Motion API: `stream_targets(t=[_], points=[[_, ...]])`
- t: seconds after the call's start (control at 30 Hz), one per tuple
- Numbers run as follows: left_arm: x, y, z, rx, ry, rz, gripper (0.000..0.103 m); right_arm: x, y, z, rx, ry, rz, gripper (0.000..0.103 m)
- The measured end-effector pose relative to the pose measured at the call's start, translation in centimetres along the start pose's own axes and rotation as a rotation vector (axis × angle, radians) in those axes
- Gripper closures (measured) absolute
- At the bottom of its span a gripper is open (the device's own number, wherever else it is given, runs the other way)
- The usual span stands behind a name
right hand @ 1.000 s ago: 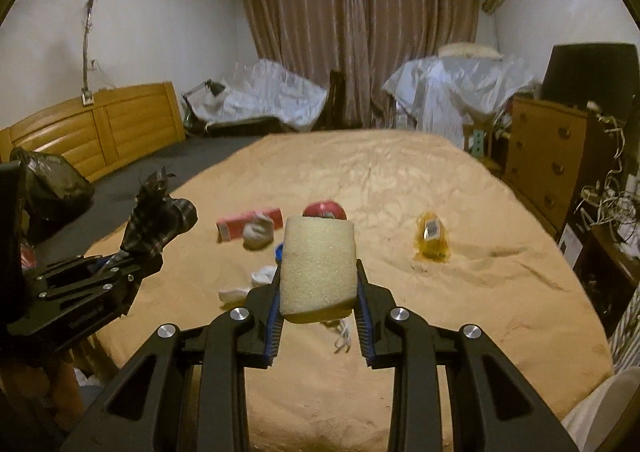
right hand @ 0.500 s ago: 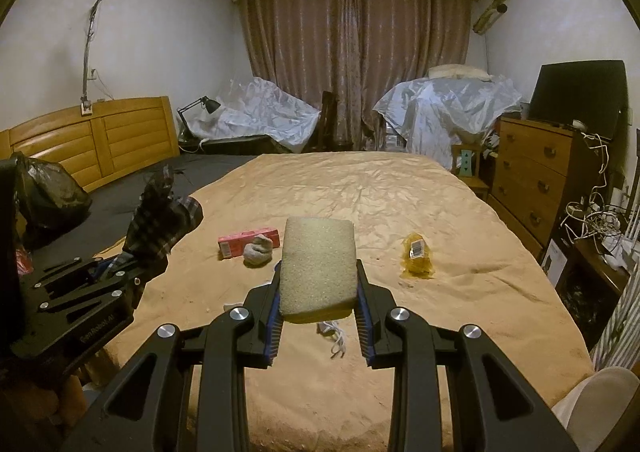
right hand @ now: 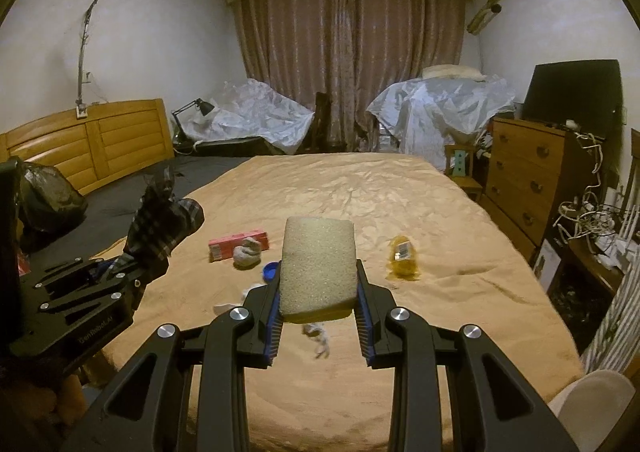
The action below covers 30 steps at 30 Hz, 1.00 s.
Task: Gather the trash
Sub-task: 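Carry the plaid cloth and sponge to the white bucket and release both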
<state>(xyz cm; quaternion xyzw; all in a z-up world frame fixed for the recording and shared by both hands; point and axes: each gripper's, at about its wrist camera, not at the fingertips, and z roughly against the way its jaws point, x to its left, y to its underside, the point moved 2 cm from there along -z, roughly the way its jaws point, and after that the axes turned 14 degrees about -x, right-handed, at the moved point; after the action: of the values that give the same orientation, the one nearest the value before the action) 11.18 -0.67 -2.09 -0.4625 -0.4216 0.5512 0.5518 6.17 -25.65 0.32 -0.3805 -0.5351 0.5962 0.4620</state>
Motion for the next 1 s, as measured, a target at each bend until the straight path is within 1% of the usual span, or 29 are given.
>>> stream_targets(t=[0.13, 0.3, 0.37, 0.57, 0.7, 0.9, 1.0], points=[[-2.0, -0.3, -0.5, 0.006, 0.049, -0.009, 0.083, -1.9, -0.6, 1.7, 0.003, 0.034, -0.001, 0.071], [-5.5, -0.3, -1.3, 0.026, 0.137, -0.027, 0.083, -5.3, -1.2, 4.5, 0.013, 0.090, -0.007, 0.071], [-7.5, -0.3, -1.6, 0.034, 0.181, -0.036, 0.083, -6.9, -1.4, 5.8, 0.015, 0.119, -0.011, 0.071], [-13.1, 0.0, -1.8, 0.056, 0.302, -0.061, 0.083, -13.1, -1.8, 10.2, 0.026, 0.222, -0.032, 0.071], [-17.1, 0.1, -2.0, 0.071, 0.375, -0.074, 0.083, -17.6, -1.4, 13.3, 0.044, 0.289, -0.061, 0.071], [-22.8, 0.2, -2.1, 0.101, 0.482, -0.105, 0.083, -24.6, -0.4, 17.0, 0.107, 0.369, -0.085, 0.071], [-25.9, 0.6, -2.0, 0.135, 0.543, -0.121, 0.083, -28.7, 0.4, 18.9, 0.154, 0.405, -0.109, 0.071]])
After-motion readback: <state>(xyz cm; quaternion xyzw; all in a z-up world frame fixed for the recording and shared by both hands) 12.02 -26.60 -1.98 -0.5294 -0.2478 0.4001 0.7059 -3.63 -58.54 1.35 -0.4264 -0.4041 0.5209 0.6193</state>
